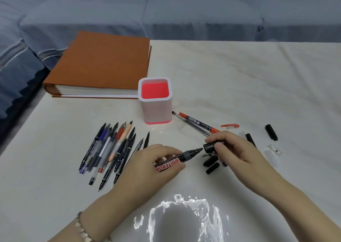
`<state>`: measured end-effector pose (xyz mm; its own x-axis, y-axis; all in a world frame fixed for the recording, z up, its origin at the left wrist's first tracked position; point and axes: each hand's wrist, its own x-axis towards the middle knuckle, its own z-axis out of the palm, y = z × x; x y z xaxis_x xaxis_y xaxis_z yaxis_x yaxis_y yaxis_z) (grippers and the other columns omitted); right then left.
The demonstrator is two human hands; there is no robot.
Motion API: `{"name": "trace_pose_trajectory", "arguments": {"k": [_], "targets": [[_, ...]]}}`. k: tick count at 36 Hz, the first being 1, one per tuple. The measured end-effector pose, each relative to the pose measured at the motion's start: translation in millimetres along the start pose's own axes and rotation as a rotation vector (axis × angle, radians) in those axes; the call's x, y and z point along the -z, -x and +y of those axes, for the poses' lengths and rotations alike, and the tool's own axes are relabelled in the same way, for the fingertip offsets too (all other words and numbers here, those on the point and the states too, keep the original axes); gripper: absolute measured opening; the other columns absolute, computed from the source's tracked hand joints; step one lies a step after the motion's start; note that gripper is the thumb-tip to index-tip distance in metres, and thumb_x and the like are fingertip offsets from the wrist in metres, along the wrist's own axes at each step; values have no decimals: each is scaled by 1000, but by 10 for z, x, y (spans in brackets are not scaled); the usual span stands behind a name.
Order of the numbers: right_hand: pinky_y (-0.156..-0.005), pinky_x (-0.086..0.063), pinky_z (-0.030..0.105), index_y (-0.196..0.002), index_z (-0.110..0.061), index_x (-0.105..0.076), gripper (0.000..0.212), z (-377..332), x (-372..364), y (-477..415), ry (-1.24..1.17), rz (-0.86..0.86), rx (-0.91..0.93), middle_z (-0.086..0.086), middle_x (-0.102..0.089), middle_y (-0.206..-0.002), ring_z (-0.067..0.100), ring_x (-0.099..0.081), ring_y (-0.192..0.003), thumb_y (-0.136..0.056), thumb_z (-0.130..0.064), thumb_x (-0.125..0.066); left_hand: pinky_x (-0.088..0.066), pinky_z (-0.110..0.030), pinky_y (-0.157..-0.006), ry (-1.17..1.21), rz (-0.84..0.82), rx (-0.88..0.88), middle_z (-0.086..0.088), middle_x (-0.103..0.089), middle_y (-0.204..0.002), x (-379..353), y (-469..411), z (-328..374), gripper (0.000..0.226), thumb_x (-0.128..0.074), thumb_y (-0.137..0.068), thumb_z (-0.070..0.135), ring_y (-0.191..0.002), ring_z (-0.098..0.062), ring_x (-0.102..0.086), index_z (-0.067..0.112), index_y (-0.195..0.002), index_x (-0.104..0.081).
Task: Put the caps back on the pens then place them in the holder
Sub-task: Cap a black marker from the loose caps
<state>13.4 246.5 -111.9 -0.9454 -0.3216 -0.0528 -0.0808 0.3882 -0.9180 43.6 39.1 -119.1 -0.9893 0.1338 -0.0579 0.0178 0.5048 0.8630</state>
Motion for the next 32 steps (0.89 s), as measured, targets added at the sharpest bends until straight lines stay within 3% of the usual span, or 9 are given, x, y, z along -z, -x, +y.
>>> {"name": "trace_pose_trajectory", "arguments": {"k": [5, 8, 11, 16, 19, 22, 27, 30, 32], "targets": [[-75, -49, 25, -93, -50, -59, 21, -21, -70, 16, 8, -81, 22, -15, -64, -88, 12, -59, -78, -79, -40, -48, -40, -10, -67, -75, -38, -73, 23, -60, -86, -11, -8, -9, 29, -58, -68, 56, -81, -1, -56, 52, -96, -59], [-75, -50, 29, -96, -50, -60, 26, -24, -67, 36, -21, -106, 41, -6, -65, -86, 12, -61, -74, -72, -49, -52, -37, -7, -65, -145, -68, -130, 26, -58, -82, -3, -16, -25, 41, -46, -69, 63, -79, 2, -55, 53, -108, -49], [-73, -51, 30, -91, -51, -63, 27, -11, -61, 46, -39, -98, 76, 1, -68, -82, 12, -62, -68, -66, -51, -53, -39, -12, -63, -194, -63, -173, 17, -57, -68, 0, -24, -12, 45, -45, -70, 62, -74, 0, -54, 50, -114, -44], [-63, -49, 16, -91, -51, -62, 21, -56, -88, 51, 24, -75, 272, -12, -65, -83, 8, -64, -64, -71, -48, -60, -39, -16, -57, -78, -74, -143, 17, -60, -64, 34, -28, 61, 30, -52, -68, 57, -63, -3, -54, 48, -96, -59], [-61, -47, 13, -95, -43, -60, 22, -97, -78, 73, 111, -58, 383, -12, -62, -83, 4, -61, -65, -83, -55, -46, -42, -23, -57, 38, -109, -67, 5, -64, -65, 72, -12, 114, 22, -59, -63, 52, -58, -7, -54, 45, -82, -68], [-65, -42, 5, -100, -35, -59, 25, -77, -89, 82, 239, -73, 427, -17, -61, -78, -4, -57, -70, -87, -50, -44, -41, -15, -55, 176, -183, 70, 7, -63, -52, 121, 6, 120, 6, -71, -67, 34, -51, -3, -53, 38, -71, -73], [-72, -44, 19, -109, -43, -48, 31, 27, -238, 80, 562, -273, 339, -16, -62, -84, 0, -51, -87, -82, -52, -37, -44, -21, -59, -108, -298, 92, 15, -66, -69, 152, 58, 42, 10, -68, -76, 39, -58, -3, -55, 36, -85, -71], [-68, -40, 17, -103, -39, -54, 37, 39, -265, 17, 569, -186, 304, -18, -59, -77, 2, -46, -82, -82, -60, -32, -47, -25, -64, -84, -132, 143, 10, -64, -64, 170, 42, -44, 9, -67, -77, 37, -57, -5, -56, 29, -78, -71], [-69, -37, 22, -95, -35, -61, 23, 67, -233, -58, 562, -86, 204, -19, -55, -70, 2, -44, -81, -88, -46, -42, -48, -29, -72, -215, 45, 129, 7, -64, -77, 193, -10, -179, 13, -59, -84, 34, -68, -6, -56, 25, -84, -68]]}}
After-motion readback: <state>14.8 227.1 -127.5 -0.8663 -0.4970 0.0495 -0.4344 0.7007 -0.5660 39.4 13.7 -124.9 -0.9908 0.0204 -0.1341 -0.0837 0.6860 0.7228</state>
